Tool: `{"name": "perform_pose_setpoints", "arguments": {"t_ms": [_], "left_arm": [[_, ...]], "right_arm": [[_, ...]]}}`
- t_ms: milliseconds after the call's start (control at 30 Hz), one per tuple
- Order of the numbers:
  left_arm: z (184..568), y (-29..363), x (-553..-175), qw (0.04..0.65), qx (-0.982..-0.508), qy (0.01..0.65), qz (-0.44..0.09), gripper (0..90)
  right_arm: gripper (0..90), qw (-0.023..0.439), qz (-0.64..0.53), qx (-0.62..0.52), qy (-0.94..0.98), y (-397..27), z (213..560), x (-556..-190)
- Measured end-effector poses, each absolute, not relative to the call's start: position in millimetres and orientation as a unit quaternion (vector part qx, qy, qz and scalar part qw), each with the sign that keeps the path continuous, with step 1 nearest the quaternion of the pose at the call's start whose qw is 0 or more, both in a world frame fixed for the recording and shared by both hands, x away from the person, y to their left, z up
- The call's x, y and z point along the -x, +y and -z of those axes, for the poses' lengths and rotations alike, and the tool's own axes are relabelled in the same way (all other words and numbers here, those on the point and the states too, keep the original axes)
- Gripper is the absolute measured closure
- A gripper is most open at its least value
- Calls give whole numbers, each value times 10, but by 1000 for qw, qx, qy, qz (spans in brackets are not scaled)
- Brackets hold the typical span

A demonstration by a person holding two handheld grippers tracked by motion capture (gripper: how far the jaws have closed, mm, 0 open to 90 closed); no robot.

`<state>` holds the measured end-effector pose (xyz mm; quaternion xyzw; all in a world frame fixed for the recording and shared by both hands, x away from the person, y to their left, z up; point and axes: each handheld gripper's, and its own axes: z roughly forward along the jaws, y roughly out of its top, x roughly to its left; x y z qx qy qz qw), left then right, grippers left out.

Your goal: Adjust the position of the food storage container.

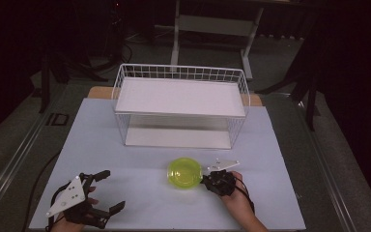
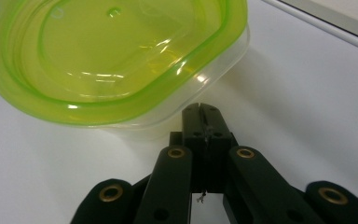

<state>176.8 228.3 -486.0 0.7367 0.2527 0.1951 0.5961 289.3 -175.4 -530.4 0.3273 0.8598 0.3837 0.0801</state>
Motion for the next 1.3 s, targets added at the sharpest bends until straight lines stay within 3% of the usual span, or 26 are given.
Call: {"name": "perform_pose_setpoints", "arguments": {"t_ms": [733,1300], "left_arm": [[4855,2278,-1761,594,-739,250,-195,4],[4856,2274,-1766,594,-740,251,-190,4]], "right_arm": [[900,61,-383,-317,866,-1529,5325,-2945],[878,87,-392,-330,855,-1746,5201,-2850]]}}
